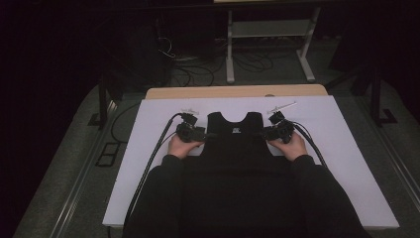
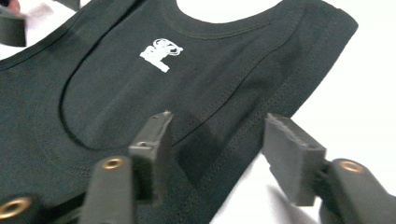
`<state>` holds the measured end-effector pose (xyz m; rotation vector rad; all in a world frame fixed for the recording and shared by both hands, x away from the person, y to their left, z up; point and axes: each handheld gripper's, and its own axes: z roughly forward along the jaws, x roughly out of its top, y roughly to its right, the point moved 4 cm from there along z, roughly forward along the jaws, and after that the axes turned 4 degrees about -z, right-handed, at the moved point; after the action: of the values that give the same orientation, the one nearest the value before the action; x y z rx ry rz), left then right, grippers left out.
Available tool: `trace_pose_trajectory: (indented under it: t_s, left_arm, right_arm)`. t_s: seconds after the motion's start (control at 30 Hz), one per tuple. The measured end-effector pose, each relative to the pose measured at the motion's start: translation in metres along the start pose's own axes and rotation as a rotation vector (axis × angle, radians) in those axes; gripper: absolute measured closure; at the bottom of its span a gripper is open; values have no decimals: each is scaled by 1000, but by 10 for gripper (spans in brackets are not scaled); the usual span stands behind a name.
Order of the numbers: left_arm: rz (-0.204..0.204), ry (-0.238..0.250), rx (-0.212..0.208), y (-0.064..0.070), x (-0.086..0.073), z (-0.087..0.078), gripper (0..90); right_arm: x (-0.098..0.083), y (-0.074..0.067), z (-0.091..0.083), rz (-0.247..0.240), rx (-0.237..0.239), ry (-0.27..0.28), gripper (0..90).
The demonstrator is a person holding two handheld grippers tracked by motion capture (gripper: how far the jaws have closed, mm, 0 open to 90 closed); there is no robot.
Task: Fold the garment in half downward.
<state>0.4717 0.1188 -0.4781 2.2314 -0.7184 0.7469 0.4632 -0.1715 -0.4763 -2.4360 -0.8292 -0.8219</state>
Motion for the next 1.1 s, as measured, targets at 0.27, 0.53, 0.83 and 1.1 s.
trace_pose_trajectory:
  t_s: [0.27, 0.53, 0.83, 1.1]
  left_arm:
    - [52, -16, -1, 6, -1, 5, 363]
    - [74, -46, -22, 11, -4, 8, 668]
    - [123, -72, -3, 18, -5, 11, 855]
    - [110, -67, 32, 21, 0, 4, 865]
  right_arm:
    - [0, -7, 2, -50, -9, -13, 556]
    - [-1, -13, 4, -60, 14, -21, 699]
    - [-1, -17, 6, -29, 60, -31, 832]
    - [4, -18, -4, 2, 91, 7, 838]
